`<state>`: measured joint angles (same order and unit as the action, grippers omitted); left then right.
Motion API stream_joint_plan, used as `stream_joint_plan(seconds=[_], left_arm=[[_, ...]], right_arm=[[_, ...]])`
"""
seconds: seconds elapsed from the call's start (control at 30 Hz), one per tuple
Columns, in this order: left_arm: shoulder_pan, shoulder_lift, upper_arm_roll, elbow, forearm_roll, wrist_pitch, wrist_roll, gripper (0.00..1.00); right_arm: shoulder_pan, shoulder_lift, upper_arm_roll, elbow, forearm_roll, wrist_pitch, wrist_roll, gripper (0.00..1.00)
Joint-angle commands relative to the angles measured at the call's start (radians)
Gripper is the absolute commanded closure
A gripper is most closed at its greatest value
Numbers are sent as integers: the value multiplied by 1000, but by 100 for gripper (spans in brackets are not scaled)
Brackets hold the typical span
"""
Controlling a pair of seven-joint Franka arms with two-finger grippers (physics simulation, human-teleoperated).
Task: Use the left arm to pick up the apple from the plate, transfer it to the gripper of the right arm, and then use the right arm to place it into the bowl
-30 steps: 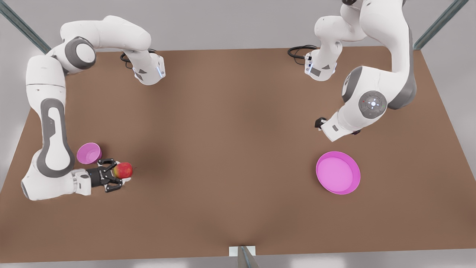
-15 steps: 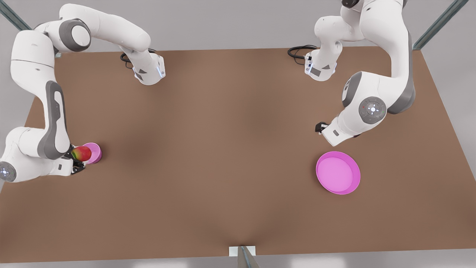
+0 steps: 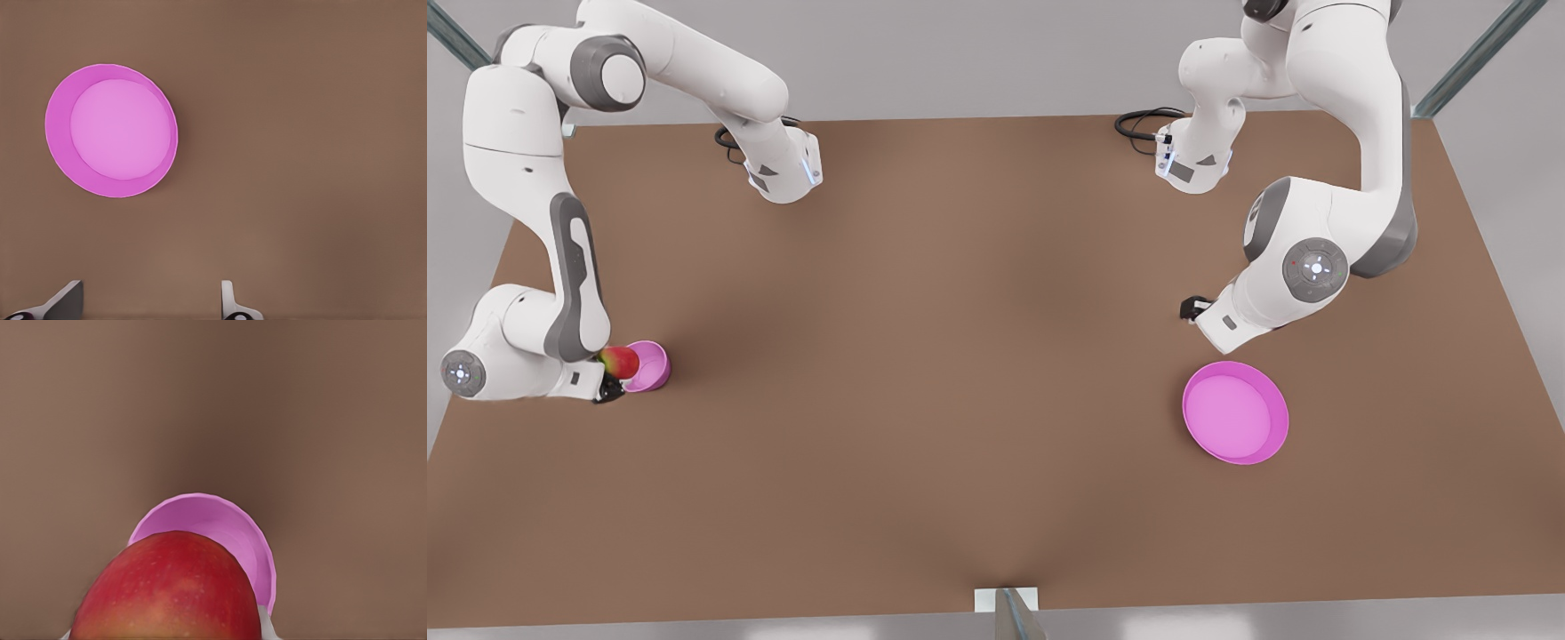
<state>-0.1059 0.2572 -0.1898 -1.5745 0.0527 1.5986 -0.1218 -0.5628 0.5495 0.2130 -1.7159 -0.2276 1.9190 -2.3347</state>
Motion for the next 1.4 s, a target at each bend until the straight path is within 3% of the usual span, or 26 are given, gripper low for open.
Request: stream_joint_plan(seconds=[0.0,0.37,0.4,0.43,0.73,0.83,0.87,0.93,0.97,1.07,1.17,1.37], left_arm=[[0,-1,0,1,1,0,-13,0],[2,11,1,-1,4,-3,-12,0],[2,11,1,-1,4,-3,-12,0],[2,11,1,1,6,-3,-12,0],[0,11,1,1,6,-3,-15,0],[2,11,1,1,6,-3,-15,0],[0,11,1,1,6,-2,-15,0],[2,11,1,1,6,-2,-15,0],[2,13,1,1,6,-3,-15,0],[14,7,7,40,21,-37,-13,0],[32,5,7,90,62,-104,-12,0],[34,4,6,90,64,-111,-15,0]], right_arm=[[1,-6,-7,-24,25,130,-170,26],[-3,3,-29,-87,27,209,-170,26],[-3,0,-29,-87,27,209,-170,20],[-3,-2,-32,-88,50,209,-170,0],[73,-63,-35,-16,96,112,-80,0],[244,-69,-46,179,94,-58,555,0],[314,-65,-113,196,45,-103,995,0],[356,-60,-126,240,-44,-255,1884,0],[354,-56,-124,266,-27,-310,2100,0],[362,-186,-124,320,7,-489,2114,0],[405,-344,-139,257,73,-523,2184,0],[463,-459,-192,185,186,-520,2332,0]])
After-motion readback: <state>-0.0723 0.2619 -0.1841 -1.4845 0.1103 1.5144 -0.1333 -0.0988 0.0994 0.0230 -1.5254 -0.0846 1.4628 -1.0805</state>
